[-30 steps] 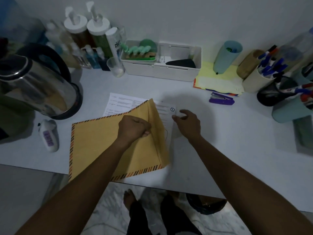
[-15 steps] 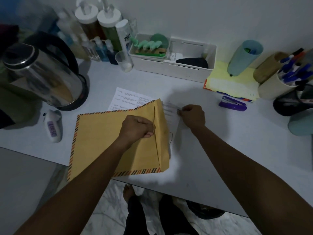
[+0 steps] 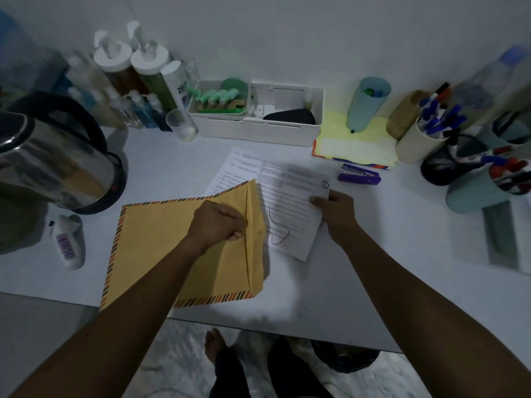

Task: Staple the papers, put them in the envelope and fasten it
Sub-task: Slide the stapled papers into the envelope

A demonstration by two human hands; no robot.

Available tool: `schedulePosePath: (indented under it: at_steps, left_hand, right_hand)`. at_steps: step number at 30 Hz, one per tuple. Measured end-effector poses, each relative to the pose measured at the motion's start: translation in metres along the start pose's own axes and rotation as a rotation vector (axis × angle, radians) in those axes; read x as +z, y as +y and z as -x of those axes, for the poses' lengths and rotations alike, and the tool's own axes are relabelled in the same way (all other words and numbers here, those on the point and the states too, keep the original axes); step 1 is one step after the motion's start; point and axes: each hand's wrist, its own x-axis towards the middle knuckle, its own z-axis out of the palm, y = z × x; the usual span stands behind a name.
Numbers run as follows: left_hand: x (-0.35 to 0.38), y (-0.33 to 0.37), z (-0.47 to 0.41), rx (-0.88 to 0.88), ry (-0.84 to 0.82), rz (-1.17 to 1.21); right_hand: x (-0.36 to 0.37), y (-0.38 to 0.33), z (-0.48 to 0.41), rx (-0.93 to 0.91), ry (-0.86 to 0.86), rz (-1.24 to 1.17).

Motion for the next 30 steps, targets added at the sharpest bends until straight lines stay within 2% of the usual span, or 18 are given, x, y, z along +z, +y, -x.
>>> schedulePosePath:
  at_steps: [7, 12, 15, 22, 30]
  left_hand:
    - [0.009, 0.007, -0.001, 0.12, -0.079, -0.249]
    - [0.026, 0.016, -0.013, 0.12, 0.06, -0.334]
    - [0.035, 0.022, -0.023, 0.109, 0.139, -0.402]
    - [0.049, 0.033, -0.032, 0.115, 0.193, -0.416]
    - [0.055, 0.038, -0.034, 0.106, 0.304, -0.303]
  right_hand:
    - [-0.039, -0.046, 0.017, -0.356, 0.146, 0.236]
    - [-0.067, -0.094, 0.042, -0.6, 0.239, 0.313]
    - [-0.076, -0.118, 0.06, -0.65, 0.242, 0.228]
    - [-0.088, -0.15, 0.091, -0.751, 0.212, 0.135]
    - [-0.092, -0.152, 0.105, -0.841, 0.106, 0.406]
